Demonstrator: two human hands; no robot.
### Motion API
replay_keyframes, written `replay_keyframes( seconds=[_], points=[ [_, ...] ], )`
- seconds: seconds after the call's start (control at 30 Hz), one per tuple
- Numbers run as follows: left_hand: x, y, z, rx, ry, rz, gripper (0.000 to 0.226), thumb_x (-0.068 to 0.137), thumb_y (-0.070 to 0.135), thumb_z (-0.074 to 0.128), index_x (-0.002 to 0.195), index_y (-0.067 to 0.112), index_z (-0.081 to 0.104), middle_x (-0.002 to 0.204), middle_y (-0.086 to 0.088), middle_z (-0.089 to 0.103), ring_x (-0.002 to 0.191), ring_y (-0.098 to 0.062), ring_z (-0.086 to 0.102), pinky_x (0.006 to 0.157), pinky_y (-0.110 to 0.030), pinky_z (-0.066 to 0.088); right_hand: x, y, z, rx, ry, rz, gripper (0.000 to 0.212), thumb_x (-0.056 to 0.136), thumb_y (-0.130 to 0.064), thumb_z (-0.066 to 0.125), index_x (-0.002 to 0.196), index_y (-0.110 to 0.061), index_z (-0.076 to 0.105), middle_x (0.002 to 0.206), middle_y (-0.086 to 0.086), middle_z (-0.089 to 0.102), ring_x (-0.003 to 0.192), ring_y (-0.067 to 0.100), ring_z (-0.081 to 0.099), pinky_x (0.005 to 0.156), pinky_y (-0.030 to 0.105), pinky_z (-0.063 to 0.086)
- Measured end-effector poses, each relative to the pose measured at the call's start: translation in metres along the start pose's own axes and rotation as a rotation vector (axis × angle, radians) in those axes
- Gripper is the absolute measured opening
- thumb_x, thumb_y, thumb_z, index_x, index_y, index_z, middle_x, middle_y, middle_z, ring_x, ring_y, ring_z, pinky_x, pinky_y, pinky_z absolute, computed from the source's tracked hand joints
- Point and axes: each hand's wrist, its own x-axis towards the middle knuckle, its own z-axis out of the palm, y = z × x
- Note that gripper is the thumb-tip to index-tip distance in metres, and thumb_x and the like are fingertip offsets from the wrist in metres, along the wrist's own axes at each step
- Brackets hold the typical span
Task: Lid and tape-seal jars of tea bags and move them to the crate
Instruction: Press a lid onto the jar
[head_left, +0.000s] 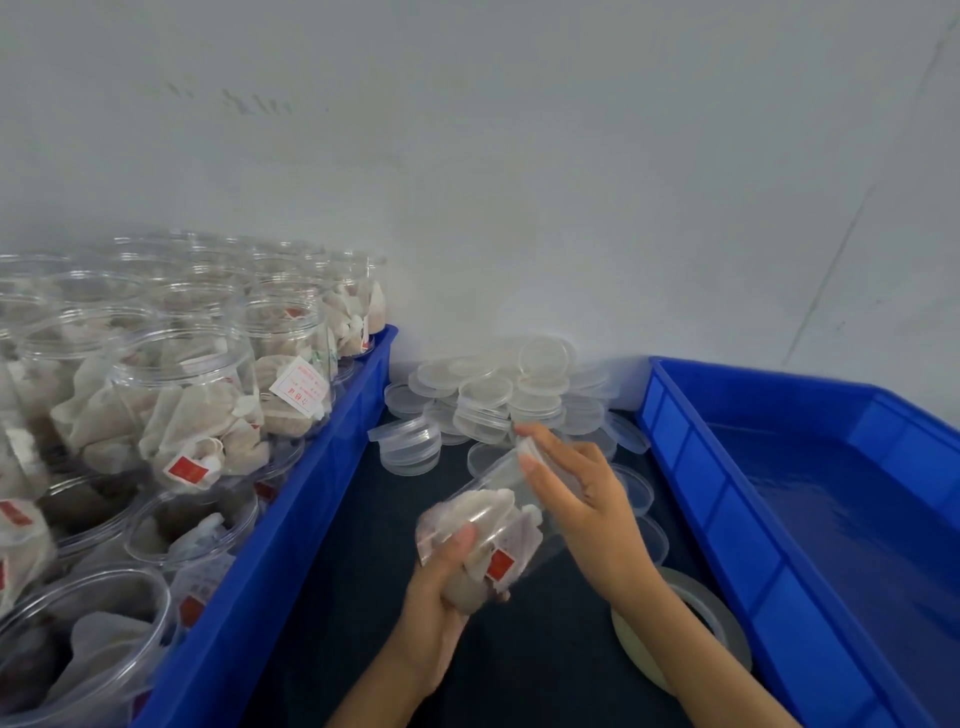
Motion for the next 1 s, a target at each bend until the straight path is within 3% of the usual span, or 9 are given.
replay_keyframes(
  seconds=[0.1,0.23,0.4,0.5,0.6,0.67,0.77,0.9,1.0],
  points=[
    [0.0,0.002,-0.001,-0.162,-0.114,-0.221,0.053,0.076,0.047,0.067,0.114,0.011,0.071,0.1,-0.02,0.07,0.074,-0.028,0.066,0.049,-0.028,0.049,-0.001,0.0,-0.008,-0.042,-0.074,-0.146,0.042,0.082,-0.062,0.054,0.123,-0.055,0.056,0.115,-0.006,0.05,0.11,0.009,0.054,0.088,0.028,0.052],
    [-0.001,0.0,-0.002,-0.217,-0.169,-0.317,0.058,0.073,0.056,0.061,0.106,0.011,0.075,0.098,-0.019,0.07,0.074,-0.028,0.065,0.05,-0.027,0.049,0.001,-0.001,-0.012,0.004,-0.153,-0.175,0.04,0.085,-0.052,0.057,0.125,-0.047,0.059,0.119,-0.005,0.049,0.117,0.015,0.053,0.093,0.035,0.052],
    [0.004,-0.007,-0.002,0.169,0.023,0.172,0.114,0.045,0.051,0.087,0.135,0.001,0.036,0.119,-0.028,0.057,0.087,-0.031,0.066,0.058,-0.026,0.055,-0.001,-0.004,0.0,0.244,-0.055,0.016,0.023,0.091,-0.048,0.059,0.111,-0.043,0.068,0.11,-0.004,0.064,0.105,0.011,0.063,0.085,0.03,0.057],
    [0.005,-0.005,-0.003,0.477,-0.013,0.49,0.09,0.055,0.038,0.082,0.124,0.016,0.029,0.121,-0.006,0.051,0.101,-0.017,0.065,0.07,-0.026,0.058,-0.006,0.007,0.004,0.239,-0.073,0.222,0.035,0.097,-0.05,0.046,0.103,-0.024,0.069,0.101,0.003,0.072,0.1,0.023,0.068,0.092,0.044,0.054],
    [0.004,-0.002,-0.006,0.423,0.001,0.378,0.084,0.051,0.038,0.078,0.119,0.012,0.035,0.116,-0.013,0.055,0.096,-0.011,0.065,0.067,-0.027,0.056,-0.004,0.012,-0.01,0.139,-0.215,0.199,0.05,0.089,-0.071,0.037,0.129,-0.045,0.053,0.138,-0.013,0.051,0.127,0.004,0.05,0.106,0.033,0.04],
    [0.002,0.003,-0.005,0.057,-0.06,0.04,0.096,0.051,0.044,0.084,0.129,0.002,0.045,0.115,-0.026,0.062,0.089,-0.028,0.065,0.059,-0.033,0.052,-0.002,0.009,-0.02,-0.052,-0.306,-0.032,0.06,0.087,-0.078,0.032,0.142,-0.057,0.028,0.146,-0.022,0.032,0.129,-0.012,0.035,0.099,0.02,0.04],
    [-0.003,0.007,-0.006,-0.145,-0.18,-0.249,0.084,0.059,0.048,0.082,0.126,0.002,0.06,0.105,-0.025,0.065,0.081,-0.031,0.062,0.053,-0.031,0.048,-0.002,0.009,-0.027,-0.257,-0.318,-0.311,0.06,0.093,-0.065,0.037,0.147,-0.043,0.029,0.138,-0.015,0.036,0.127,0.008,0.044,0.095,0.027,0.049],
    [0.0,0.002,-0.004,-0.029,-0.036,0.004,0.103,0.047,0.052,0.09,0.132,0.012,0.047,0.116,-0.02,0.066,0.085,-0.028,0.068,0.059,-0.033,0.052,0.002,0.005,-0.007,-0.078,-0.197,-0.147,0.049,0.091,-0.066,0.039,0.135,-0.047,0.042,0.129,-0.018,0.045,0.118,0.009,0.052,0.095,0.044,0.05],
    [0.001,0.001,-0.008,0.086,0.037,0.063,0.099,0.05,0.059,0.086,0.132,0.018,0.047,0.117,-0.015,0.068,0.095,-0.028,0.07,0.065,-0.033,0.055,0.007,0.002,0.003,-0.07,-0.123,-0.091,0.046,0.088,-0.075,0.036,0.128,-0.053,0.044,0.126,-0.031,0.045,0.117,-0.008,0.048,0.095,0.032,0.045]
  ],
)
